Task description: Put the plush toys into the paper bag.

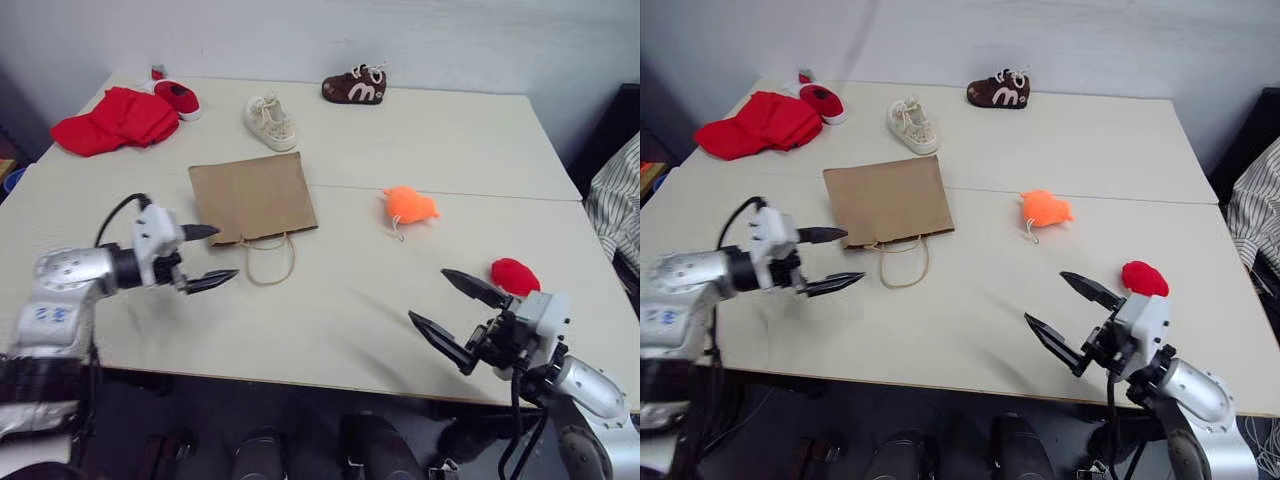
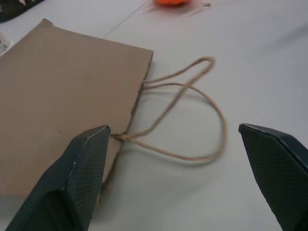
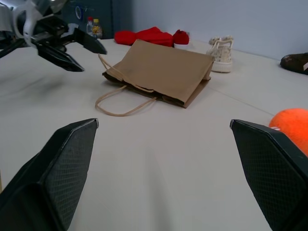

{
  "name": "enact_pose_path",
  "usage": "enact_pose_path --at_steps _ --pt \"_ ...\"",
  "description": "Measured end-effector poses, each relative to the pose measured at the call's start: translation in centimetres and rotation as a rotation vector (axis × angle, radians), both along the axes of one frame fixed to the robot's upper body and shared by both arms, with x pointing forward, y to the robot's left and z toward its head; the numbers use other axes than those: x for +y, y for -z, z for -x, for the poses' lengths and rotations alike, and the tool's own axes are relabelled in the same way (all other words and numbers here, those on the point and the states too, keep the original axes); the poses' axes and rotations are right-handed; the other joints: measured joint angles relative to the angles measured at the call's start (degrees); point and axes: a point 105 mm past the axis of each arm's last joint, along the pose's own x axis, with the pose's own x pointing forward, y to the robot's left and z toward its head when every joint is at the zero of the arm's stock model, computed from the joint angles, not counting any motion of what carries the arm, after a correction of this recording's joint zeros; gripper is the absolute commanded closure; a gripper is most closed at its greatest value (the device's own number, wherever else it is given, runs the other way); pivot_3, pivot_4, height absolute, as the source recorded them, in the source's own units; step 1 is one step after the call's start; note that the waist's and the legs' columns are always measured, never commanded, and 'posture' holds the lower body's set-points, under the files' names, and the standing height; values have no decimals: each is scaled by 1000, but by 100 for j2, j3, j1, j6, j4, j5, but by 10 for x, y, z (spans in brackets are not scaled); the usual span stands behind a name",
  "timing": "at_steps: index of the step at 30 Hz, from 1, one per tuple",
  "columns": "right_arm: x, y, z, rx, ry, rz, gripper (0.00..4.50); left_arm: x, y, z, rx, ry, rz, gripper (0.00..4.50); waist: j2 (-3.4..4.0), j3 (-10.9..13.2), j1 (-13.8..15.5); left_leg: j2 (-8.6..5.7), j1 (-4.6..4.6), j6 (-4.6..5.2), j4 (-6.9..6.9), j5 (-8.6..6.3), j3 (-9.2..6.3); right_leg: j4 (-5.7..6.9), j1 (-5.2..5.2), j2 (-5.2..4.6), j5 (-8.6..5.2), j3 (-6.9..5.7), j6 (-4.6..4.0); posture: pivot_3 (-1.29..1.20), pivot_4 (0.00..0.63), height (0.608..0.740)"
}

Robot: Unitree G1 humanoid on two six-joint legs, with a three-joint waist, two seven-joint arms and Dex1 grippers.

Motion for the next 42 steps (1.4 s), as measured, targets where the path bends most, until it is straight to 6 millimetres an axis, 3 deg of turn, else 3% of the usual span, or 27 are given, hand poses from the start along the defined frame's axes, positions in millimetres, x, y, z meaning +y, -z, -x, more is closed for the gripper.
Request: enact_pose_path --at_steps 2,6,14,18,20,22,28,31,34,37,42 --pt "2 -1 -2 -8 1 4 0 -10 2 -12 -21 14 -19 566 -1 -1 2 0 0 0 3 0 2 0 0 0 1 1 1 0 150 740" --pt "0 3 -3 -1 13 14 0 -29 3 -30 -84 46 -43 1878 -3 -2 14 1 1 0 3 0 3 0 0 1 1 1 1 0 150 740" --pt "-5 14 1 33 43 34 0 -49 9 -33 -83 154 -61 4379 -3 -2 3 2 3 -1 6 1 6 5 0 3 1 4 3 0 150 740" --pt "-5 19 1 47 48 47 0 -58 2 -20 -19 263 3 4475 -3 -2 7 3 1 -1 9 2 6 5 1 2 1 3 3 0 150 740" --pt "2 12 -4 22 17 40 0 -71 -20 -6 15 359 110 4475 -3 -2 -6 6 1 -1 13 2 5 10 0 1 1 6 3 0 150 740" --pt "7 6 -8 6 -9 31 379 -80 -40 6 25 433 183 4500 -2 -2 -1 6 2 -2 12 3 3 11 0 2 1 6 2 0 150 740" --pt "57 4 -14 39 -223 38 2416 -96 -86 35 132 547 400 4500 -2 -2 -30 9 3 -6 15 5 -2 19 0 4 1 8 2 0 150 740" --pt "78 -12 -25 -25 -275 53 3499 -97 -92 36 160 524 440 4500 -2 -2 -35 7 3 -8 17 6 -5 22 -1 4 0 8 1 0 150 740" --pt "84 -14 -29 -25 -280 66 4445 -95 -89 34 181 488 450 4500 -2 -2 6 7 -4 -8 16 6 -13 13 -2 5 -1 1 -1 0 150 740" --pt "96 -11 -47 -7 -273 76 4445 -91 -82 32 219 443 482 4500 -4 -2 -18 5 -4 -6 21 7 -9 17 -2 0 -1 5 0 0 150 740" --pt "127 -8 -69 0 -303 125 4445 -105 -86 35 245 465 559 4500 -3 -2 -40 7 -6 -7 22 8 -11 25 -6 2 -2 3 -2 0 150 740"
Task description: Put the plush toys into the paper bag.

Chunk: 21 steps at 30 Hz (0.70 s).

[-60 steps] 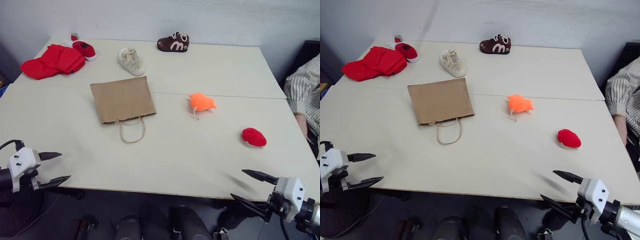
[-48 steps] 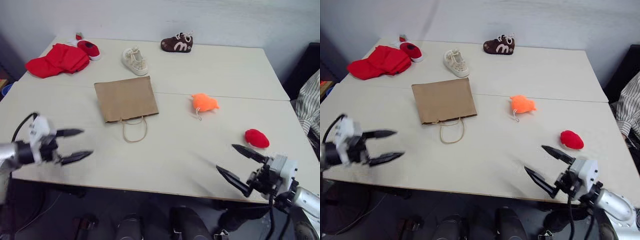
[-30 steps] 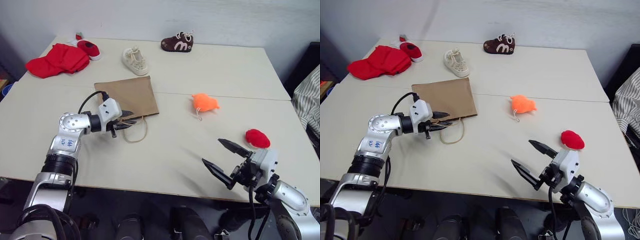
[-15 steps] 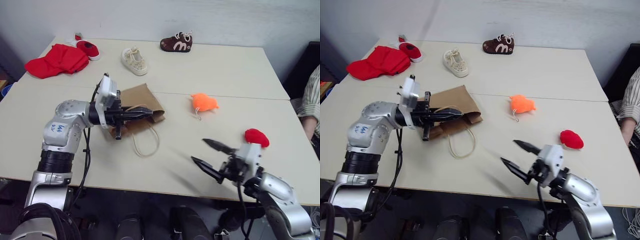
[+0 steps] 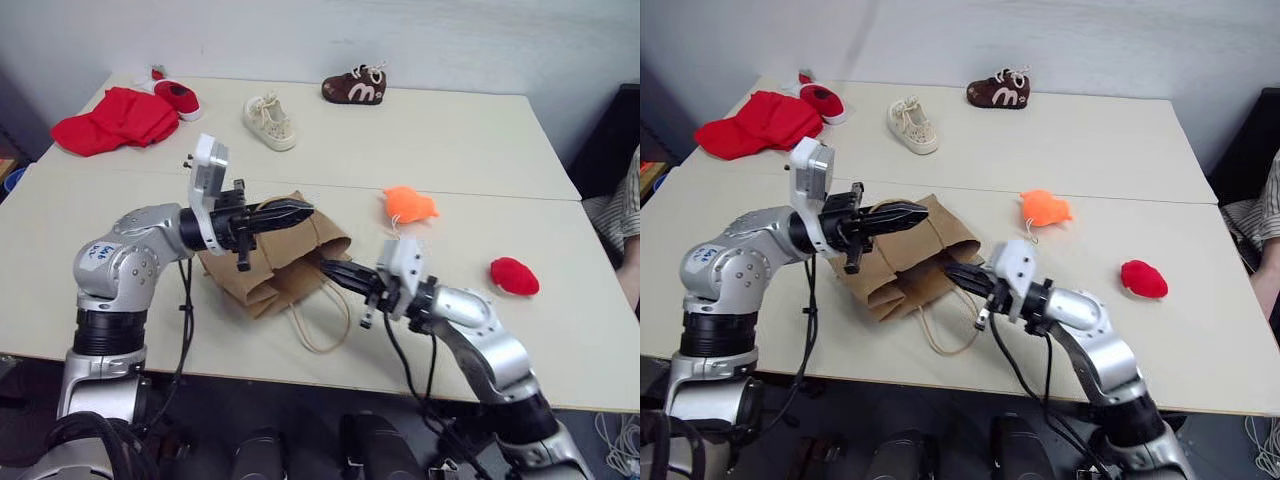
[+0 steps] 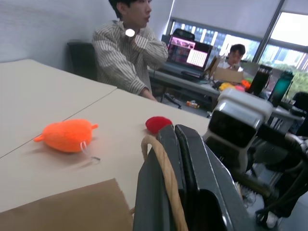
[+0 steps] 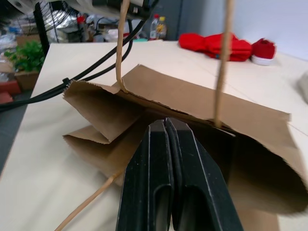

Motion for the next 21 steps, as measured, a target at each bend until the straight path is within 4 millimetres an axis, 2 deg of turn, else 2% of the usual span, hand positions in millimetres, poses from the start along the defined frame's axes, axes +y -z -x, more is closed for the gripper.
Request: enact_pose_path --at_steps 5,9,15,18,21 --pt "24 25 -24 60 28 96 4445 -6 -5 -1 39 5 60 4500 0 0 -46 0 -2 0 0 0 -2 5 -1 -2 0 -2 0 0 150 740" --pt "35 35 -41 63 89 127 4445 -6 -24 -2 25 2 114 4500 0 0 -119 1 -5 -2 -1 1 -2 25 -5 -2 0 -2 0 0 150 740" --pt "26 60 -53 84 159 211 4445 8 -36 -12 51 -55 202 4500 0 0 -139 2 -5 -5 -6 3 -2 25 -6 -2 0 -3 0 0 150 740" --pt "24 63 -50 73 148 221 4445 19 -45 -21 64 -91 259 4500 0 0 -138 2 -4 -5 -6 3 -2 24 -5 -2 0 -4 0 0 150 740" --pt "20 65 -47 71 135 236 4445 36 -65 -29 26 -140 327 4500 0 0 -137 2 -2 -6 -6 3 -2 23 -4 -2 0 -5 0 0 150 740"
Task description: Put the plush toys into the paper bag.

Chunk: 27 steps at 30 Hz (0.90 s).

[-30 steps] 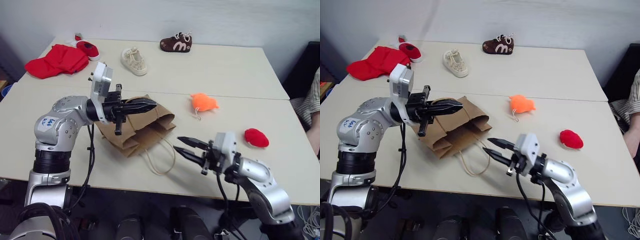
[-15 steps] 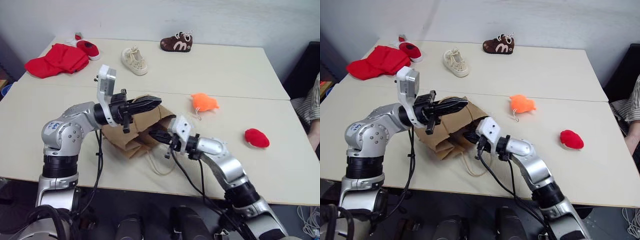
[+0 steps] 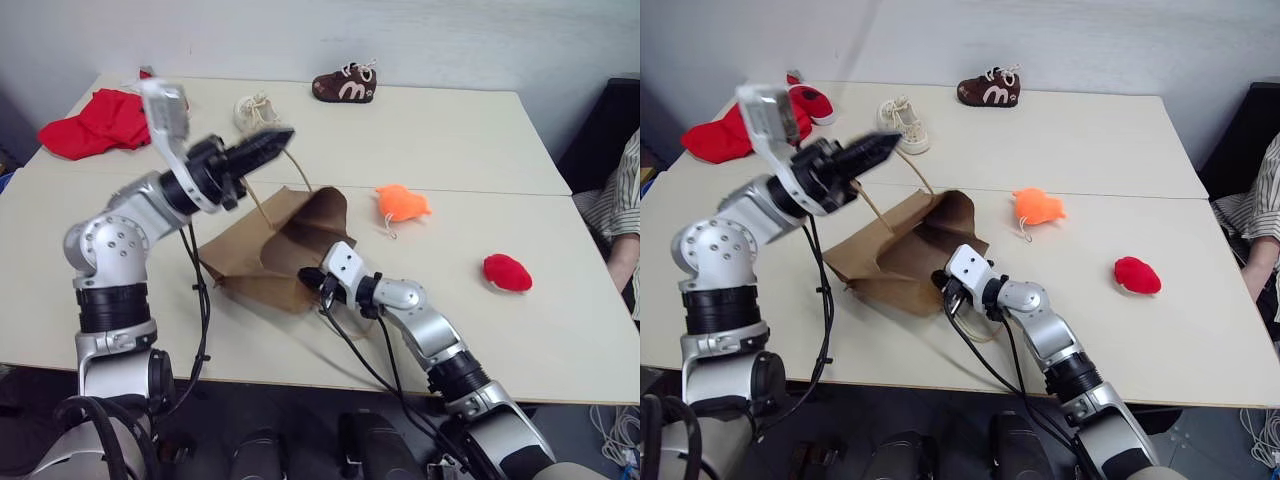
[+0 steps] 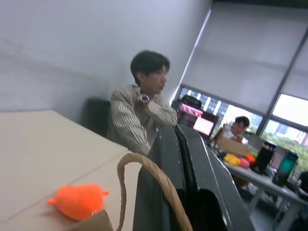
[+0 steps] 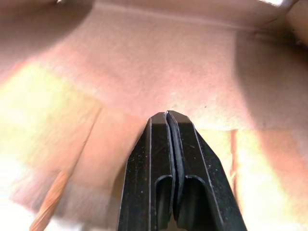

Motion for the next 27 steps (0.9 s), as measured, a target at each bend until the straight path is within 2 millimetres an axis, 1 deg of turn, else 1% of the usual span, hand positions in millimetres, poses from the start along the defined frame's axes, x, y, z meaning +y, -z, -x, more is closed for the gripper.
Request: enact_pose_path --at_steps 2,5,7,10,13,14,15,16,17,20,22,24,25,26,27 --pt "-2 0 0 1 -1 6 4445 5 -6 -1 -11 -13 22 4500 0 0 0 0 0 0 -1 0 0 0 0 0 0 0 0 0 150 740" --pt "-3 0 1 2 0 9 4445 8 -6 -4 9 -7 41 4500 0 0 4 0 0 -1 0 0 0 0 1 -1 0 -1 0 0 150 740" --pt "-4 0 3 7 1 8 4445 6 -5 -3 8 11 39 4500 0 0 4 0 0 -1 0 0 0 0 1 -1 0 -1 0 0 150 740" --pt "-3 -1 5 9 -13 -11 4445 -4 -1 2 6 60 8 4500 0 0 4 0 0 -1 0 0 0 0 1 -1 0 -1 0 0 150 740" --pt "1 -2 11 29 -29 -109 4445 -17 9 6 18 105 -11 4500 0 0 4 0 -1 -2 -2 0 0 0 0 -1 0 0 0 0 150 740" --pt "1 -5 13 36 -31 -146 4286 -21 15 7 32 115 -16 4500 0 0 4 0 -2 -2 -2 0 0 1 -2 -1 0 0 0 0 150 740" --pt "1 -9 16 40 -41 -176 4084 -25 20 7 45 125 -22 4500 0 1 5 0 -2 -2 -2 1 0 1 -2 -1 0 0 0 0 150 740" --pt "-3 -15 23 40 -70 -200 3864 -30 25 8 53 140 -32 4500 2 2 9 0 -3 -2 -4 1 0 -1 -3 -1 0 1 0 0 150 740" --pt "-9 -20 30 34 -94 -211 3531 -33 29 9 58 151 -40 4500 3 2 18 0 -3 -2 -6 0 -3 -4 -2 -1 0 0 0 0 150 740" --pt "-37 -37 49 1 -101 -270 2452 -32 30 10 55 148 -46 4500 2 2 40 -1 -6 -3 -6 0 -7 -23 0 -2 0 -3 0 0 150 740" --pt "-61 -52 58 -42 -55 -343 1749 -33 30 10 51 153 -50 4500 2 2 46 -3 -4 -3 -6 0 -7 -38 3 -1 1 -3 1 0 150 740" --pt "-93 -66 68 -96 37 -410 1038 -33 30 11 46 158 -54 4500 2 2 59 -3 -3 -3 -8 0 -11 -42 6 -1 0 -6 1 0 150 740" --pt "-112 -69 72 -128 101 -414 658 -33 30 11 44 158 -57 4500 2 2 59 -4 -3 -3 -8 0 -11 -44 8 -1 1 -5 1 0 150 740" --pt "-128 -66 76 -148 159 -391 284 -33 30 11 42 159 -59 4500 2 2 58 -6 -1 -3 -9 0 -10 -47 10 -1 1 -4 1 0 150 740" --pt "-146 -60 82 -155 219 -354 34 -33 30 11 40 161 -60 4500 2 2 64 -7 0 -2 -13 0 -10 -49 11 -1 1 -4 1 0 150 740"
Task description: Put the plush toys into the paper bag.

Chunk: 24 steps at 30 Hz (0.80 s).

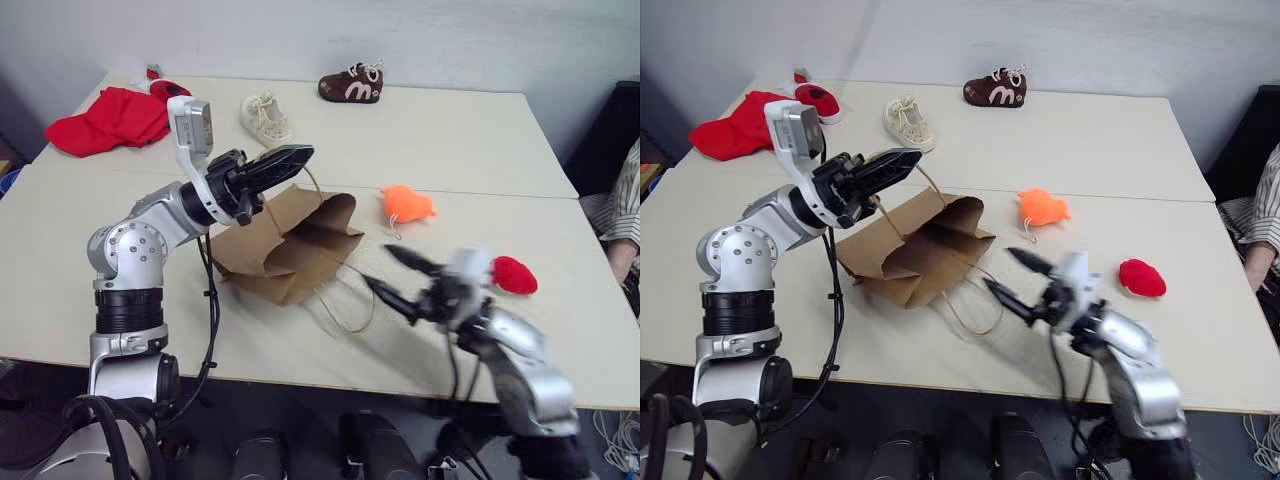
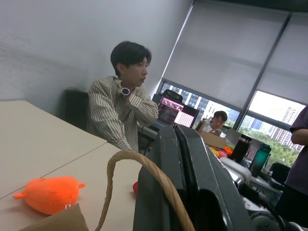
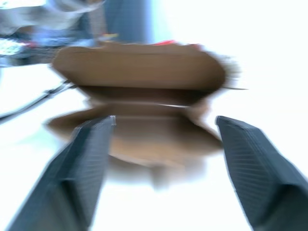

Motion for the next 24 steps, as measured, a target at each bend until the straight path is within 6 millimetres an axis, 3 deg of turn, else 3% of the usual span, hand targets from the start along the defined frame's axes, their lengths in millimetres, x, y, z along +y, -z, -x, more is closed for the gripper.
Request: enact_pose_path --at_steps 4,7,10,13,16,19,22,24 --pt "-66 40 15 100 273 99 34 1 0 0 -6 -9 1 4500 0 0 -7 -2 7 1 -1 0 10 2 0 2 1 11 2 0 150 740" --pt "-79 43 4 101 338 185 34 1 3 0 0 -13 -3 4500 3 2 -114 1 23 -2 -2 3 28 18 0 9 2 34 4 0 150 740" --pt "-60 17 -32 28 289 206 34 -1 6 1 4 -13 -9 4500 12 7 -180 4 29 -16 -3 10 24 32 -5 17 0 41 -1 0 150 740" --pt "-29 -9 -85 24 242 239 34 -3 7 2 1 -17 -14 4500 21 12 -182 6 22 -21 -3 13 16 36 -15 20 -4 38 -8 0 150 740" --pt "-5 -21 -129 79 230 291 34 -5 8 1 0 -24 -23 4500 26 16 -163 8 7 -22 -3 14 10 35 -29 18 -7 28 -13 0 150 740" --pt "12 -20 -159 128 228 365 34 -6 9 0 -1 -32 -29 4500 28 16 -114 7 -8 -19 -6 15 5 35 -37 11 -7 20 -13 0 150 740" --pt "16 -6 -177 192 249 429 34 -5 10 -1 -4 -46 -35 4500 27 17 -114 4 -11 -14 -5 14 7 39 -36 4 -6 18 -11 0 150 740" --pt "15 0 -186 224 278 453 655 -5 11 -2 -7 -57 -47 4500 28 16 -130 4 -11 -13 -4 14 8 44 -36 2 -6 18 -11 0 150 740"
